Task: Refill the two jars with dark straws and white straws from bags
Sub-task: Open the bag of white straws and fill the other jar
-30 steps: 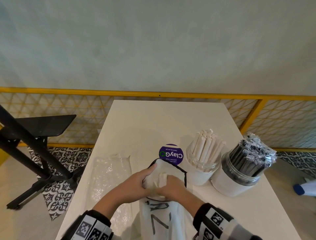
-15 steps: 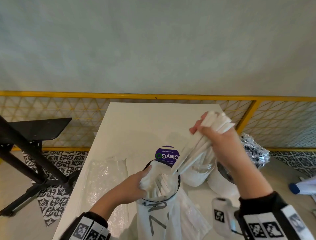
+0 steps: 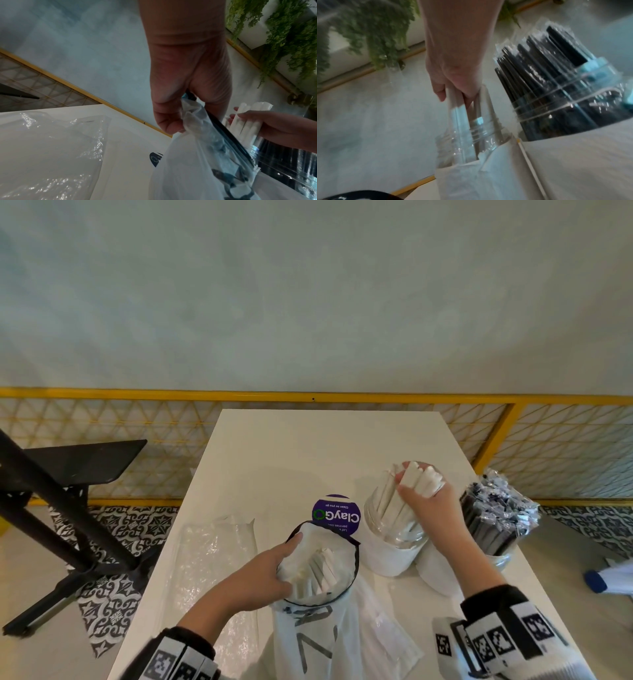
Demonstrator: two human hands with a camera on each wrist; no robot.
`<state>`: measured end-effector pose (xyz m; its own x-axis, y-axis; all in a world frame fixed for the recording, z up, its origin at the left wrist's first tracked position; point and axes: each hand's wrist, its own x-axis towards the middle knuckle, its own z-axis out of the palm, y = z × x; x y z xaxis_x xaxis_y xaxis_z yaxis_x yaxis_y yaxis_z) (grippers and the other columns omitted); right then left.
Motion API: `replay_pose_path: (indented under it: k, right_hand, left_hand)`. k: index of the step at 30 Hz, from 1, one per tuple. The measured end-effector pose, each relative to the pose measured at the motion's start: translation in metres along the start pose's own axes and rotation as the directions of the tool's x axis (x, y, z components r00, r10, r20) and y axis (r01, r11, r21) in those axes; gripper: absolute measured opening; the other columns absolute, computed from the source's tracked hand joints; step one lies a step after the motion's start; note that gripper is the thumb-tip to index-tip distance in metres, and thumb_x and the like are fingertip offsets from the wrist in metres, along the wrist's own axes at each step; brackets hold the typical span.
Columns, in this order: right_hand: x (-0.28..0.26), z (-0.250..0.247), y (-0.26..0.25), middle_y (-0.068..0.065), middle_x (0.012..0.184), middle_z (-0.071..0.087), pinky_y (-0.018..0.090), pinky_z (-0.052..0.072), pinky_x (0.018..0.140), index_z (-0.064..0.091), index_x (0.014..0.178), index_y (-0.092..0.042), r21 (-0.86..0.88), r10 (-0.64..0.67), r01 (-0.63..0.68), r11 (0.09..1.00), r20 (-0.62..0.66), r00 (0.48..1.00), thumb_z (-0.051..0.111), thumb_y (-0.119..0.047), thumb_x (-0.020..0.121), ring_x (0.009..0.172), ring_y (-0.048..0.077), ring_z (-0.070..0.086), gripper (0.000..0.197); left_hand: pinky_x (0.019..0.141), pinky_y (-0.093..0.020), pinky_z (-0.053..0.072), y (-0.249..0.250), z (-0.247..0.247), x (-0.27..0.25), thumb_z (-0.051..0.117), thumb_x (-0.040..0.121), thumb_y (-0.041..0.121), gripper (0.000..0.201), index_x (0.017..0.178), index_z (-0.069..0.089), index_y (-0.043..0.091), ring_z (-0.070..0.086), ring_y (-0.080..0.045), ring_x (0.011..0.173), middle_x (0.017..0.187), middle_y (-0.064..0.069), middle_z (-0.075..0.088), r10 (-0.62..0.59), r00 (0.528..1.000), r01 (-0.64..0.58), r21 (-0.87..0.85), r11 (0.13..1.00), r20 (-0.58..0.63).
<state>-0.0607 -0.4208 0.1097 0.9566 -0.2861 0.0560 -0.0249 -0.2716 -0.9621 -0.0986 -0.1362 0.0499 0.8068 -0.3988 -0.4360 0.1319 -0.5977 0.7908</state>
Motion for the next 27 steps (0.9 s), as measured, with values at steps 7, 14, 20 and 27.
replay_pose_path:
  k: [7,14,20,27]
  right_hand:
    - [0.005,0.000,-0.009,0.002,0.143,0.044,0.022,0.030,0.107,0.035,0.144,-0.023,-0.291,-0.515,0.490,0.821,-0.011,0.857,0.067,-0.021,0.087,0.133,0.011,0.039,0.065]
    - [-0.003,0.024,0.016,0.008,0.154,0.031,0.039,0.003,0.119,0.043,0.141,-0.016,-0.717,-0.404,0.490,0.497,0.309,0.861,0.028,-0.050,0.095,0.146,0.019,0.013,0.059]
    - [-0.063,0.088,0.025,0.000,0.090,0.065,0.025,0.047,0.071,0.067,0.094,-0.013,-0.408,-0.377,0.541,0.735,0.418,0.827,0.054,-0.032,0.088,0.085,0.016,0.063,0.024]
    - [-0.073,0.122,0.062,0.004,0.117,0.062,0.032,0.044,0.089,0.055,0.123,-0.015,-0.878,0.426,0.336,0.340,0.463,0.778,0.048,-0.046,0.088,0.108,0.023,0.058,0.047]
  left_hand:
    - [0.051,-0.016,0.037,0.009,0.001,-0.001,0.052,0.080,0.000,0.086,0.146,0.018,0.042,0.037,-0.002,0.047,0.082,0.007,0.053,0.000,1.000,-0.001,0.014,1.000,0.010]
    - [0.052,-0.013,0.037,0.019,0.001,-0.002,0.052,0.078,0.000,0.088,0.146,0.016,0.043,0.035,-0.003,0.049,0.088,0.019,0.055,0.045,0.999,-0.045,0.018,0.999,0.031]
    - [0.062,-0.017,0.040,0.020,0.004,0.003,0.054,0.072,0.008,0.091,0.144,0.016,0.048,0.039,-0.001,0.057,0.086,-0.001,0.051,0.077,0.997,-0.077,0.020,0.997,0.029]
    - [0.071,-0.020,0.044,0.009,0.011,0.005,0.052,0.072,0.012,0.091,0.147,0.012,0.045,0.047,-0.005,0.070,0.116,0.004,0.050,0.058,0.995,-0.062,0.052,0.997,0.076]
